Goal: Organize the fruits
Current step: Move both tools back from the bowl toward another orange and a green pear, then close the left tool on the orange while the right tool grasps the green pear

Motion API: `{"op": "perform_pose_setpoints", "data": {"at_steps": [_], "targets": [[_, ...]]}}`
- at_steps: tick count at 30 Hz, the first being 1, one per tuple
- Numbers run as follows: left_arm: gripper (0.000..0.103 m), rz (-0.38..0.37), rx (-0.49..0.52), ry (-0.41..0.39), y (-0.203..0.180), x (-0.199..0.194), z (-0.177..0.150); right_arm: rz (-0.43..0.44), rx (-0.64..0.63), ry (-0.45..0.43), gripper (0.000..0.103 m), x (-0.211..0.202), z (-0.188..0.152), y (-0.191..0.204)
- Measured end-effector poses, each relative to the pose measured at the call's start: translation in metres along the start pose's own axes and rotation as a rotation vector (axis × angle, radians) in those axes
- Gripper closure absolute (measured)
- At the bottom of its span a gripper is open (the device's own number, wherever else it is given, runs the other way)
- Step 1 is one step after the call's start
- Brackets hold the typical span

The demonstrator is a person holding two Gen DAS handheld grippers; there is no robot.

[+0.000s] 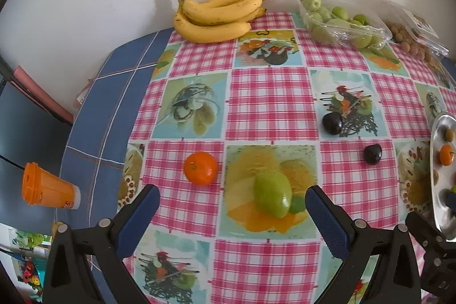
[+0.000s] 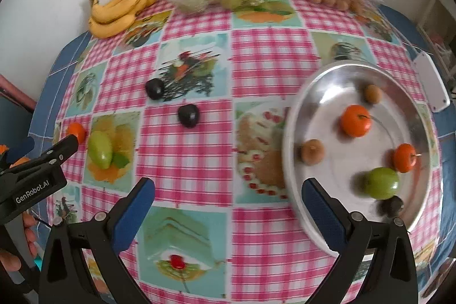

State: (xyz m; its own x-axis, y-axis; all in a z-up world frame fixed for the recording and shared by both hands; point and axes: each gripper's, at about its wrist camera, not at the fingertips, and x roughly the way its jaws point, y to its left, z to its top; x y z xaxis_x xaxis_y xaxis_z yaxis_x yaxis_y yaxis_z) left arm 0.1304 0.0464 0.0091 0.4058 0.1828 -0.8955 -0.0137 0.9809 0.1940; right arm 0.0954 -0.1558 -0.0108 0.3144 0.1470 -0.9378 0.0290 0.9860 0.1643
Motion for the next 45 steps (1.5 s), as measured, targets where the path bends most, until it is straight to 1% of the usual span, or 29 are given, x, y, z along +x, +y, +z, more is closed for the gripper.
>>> {"op": "perform_pose_setpoints", "data": {"at_steps": [10,15,18,19,20,21,22,26,30,32,34,37,39,41,42,44,45], "targets": [[0.0,-0.081,-0.068,0.01,0.039,0.008,-0.004,0.036,-0.032,0.014,0.001,0.01,-0.001,0.03],[0.0,-0.134,-0.128,0.043,0.053,0.016,-0.007,0.064,-0.03,0.031,0.001,0.016,-0.001,0.044],[0.0,-0.185,-0.163,0.049,0.06,0.017,-0.005,0.085,-0.035,0.054,0.001,0.021,0.0,0.056],[0.0,-0.199,-0.171,0.042,0.062,0.016,-0.004,0.091,-0.042,0.058,0.001,0.022,0.002,0.062],[0.0,-0.232,-0.182,0.025,0.067,0.015,-0.004,0.093,-0.046,0.06,0.001,0.022,0.004,0.066],[0.0,-0.25,-0.187,0.019,0.07,0.015,-0.003,0.095,-0.051,0.062,0.001,0.022,0.006,0.071],[0.0,-0.262,-0.194,0.026,0.074,0.017,-0.003,0.097,-0.058,0.063,0.001,0.023,0.008,0.076],[0.001,-0.275,-0.215,0.075,0.09,0.031,-0.002,0.092,-0.102,0.073,0.001,0.029,0.016,0.097],[0.003,-0.25,-0.202,0.103,0.1,0.042,-0.003,0.077,-0.14,0.078,0.001,0.037,0.022,0.115],[0.009,-0.266,-0.218,0.117,0.105,0.047,-0.002,0.075,-0.155,0.084,0.001,0.042,0.023,0.121],[0.011,-0.281,-0.235,0.125,0.108,0.052,0.002,0.066,-0.166,0.092,0.001,0.048,0.024,0.127],[0.013,-0.291,-0.215,0.135,0.104,0.057,0.008,0.057,-0.187,0.112,0.001,0.06,0.024,0.134],[0.016,-0.3,-0.215,0.142,0.102,0.061,0.011,0.052,-0.202,0.118,0.001,0.065,0.024,0.139],[0.023,-0.297,-0.224,0.15,0.099,0.066,0.013,0.042,-0.217,0.119,0.001,0.07,0.024,0.144],[0.023,-0.299,-0.224,0.153,0.099,0.068,0.014,0.037,-0.226,0.121,0.001,0.072,0.025,0.146],[0.024,-0.303,-0.21,0.164,0.095,0.073,0.015,0.032,-0.243,0.125,0.003,0.078,0.025,0.151],[0.025,-0.305,-0.206,0.171,0.092,0.076,0.014,0.027,-0.254,0.129,0.006,0.081,0.025,0.154]]}}
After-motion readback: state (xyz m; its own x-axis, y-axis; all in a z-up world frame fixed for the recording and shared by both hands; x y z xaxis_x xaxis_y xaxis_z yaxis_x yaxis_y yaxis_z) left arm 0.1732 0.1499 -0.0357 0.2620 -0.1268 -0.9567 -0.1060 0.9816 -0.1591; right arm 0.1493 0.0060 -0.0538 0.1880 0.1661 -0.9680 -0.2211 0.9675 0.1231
